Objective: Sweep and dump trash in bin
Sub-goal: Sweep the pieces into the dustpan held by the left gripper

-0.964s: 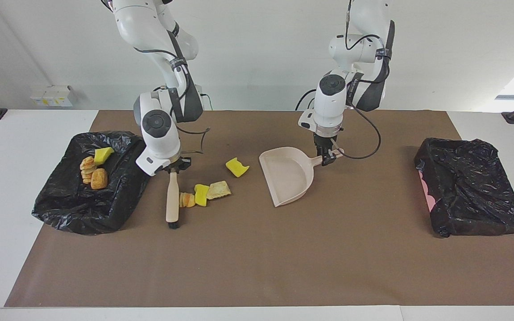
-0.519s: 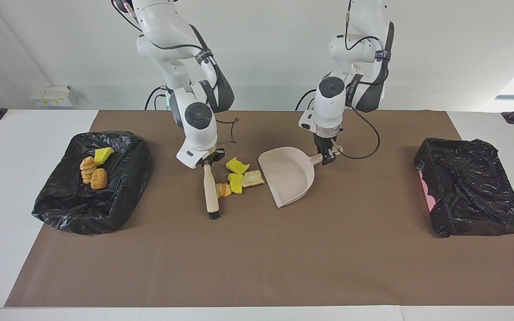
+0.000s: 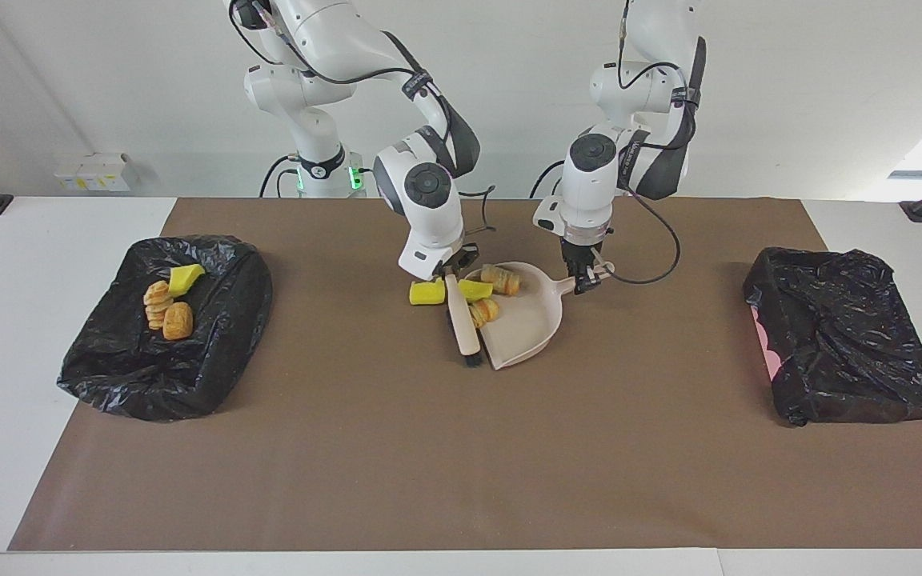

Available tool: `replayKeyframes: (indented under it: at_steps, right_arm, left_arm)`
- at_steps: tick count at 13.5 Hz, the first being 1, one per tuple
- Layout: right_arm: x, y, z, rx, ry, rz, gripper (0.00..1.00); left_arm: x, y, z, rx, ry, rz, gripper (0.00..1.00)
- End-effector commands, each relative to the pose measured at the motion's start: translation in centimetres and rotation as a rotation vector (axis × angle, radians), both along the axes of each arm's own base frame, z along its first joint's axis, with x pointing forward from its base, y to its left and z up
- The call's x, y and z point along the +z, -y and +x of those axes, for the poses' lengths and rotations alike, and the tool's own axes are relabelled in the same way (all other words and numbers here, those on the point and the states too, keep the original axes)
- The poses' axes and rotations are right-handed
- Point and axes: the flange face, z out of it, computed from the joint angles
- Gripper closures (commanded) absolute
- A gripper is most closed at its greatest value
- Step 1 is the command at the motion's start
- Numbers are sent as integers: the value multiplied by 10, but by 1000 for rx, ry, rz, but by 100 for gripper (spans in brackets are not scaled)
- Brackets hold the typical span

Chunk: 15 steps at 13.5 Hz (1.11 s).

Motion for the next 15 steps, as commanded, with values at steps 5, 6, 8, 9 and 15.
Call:
replayKeyframes:
  at_steps: [5,6,8,9,15]
  right_arm:
    - [39,31,23,-87,-42,16,100]
    - [49,45,24,-107,-56,1,100]
    - [69,70,24,-134,-77,-24,100]
    - [76,83,22,-147,-92,-45,100]
    - [43,131,-55,-209,-71,-200,100]
  left_arm:
    - [7,3,1,-128,9,-6,100]
    - [7,3,1,-138,9,-7,100]
    - [7,2,2,-160,10,-7,100]
    - [8,3,2,-183,15,-10,100]
    - [6,9,-5,-248,25,27,100]
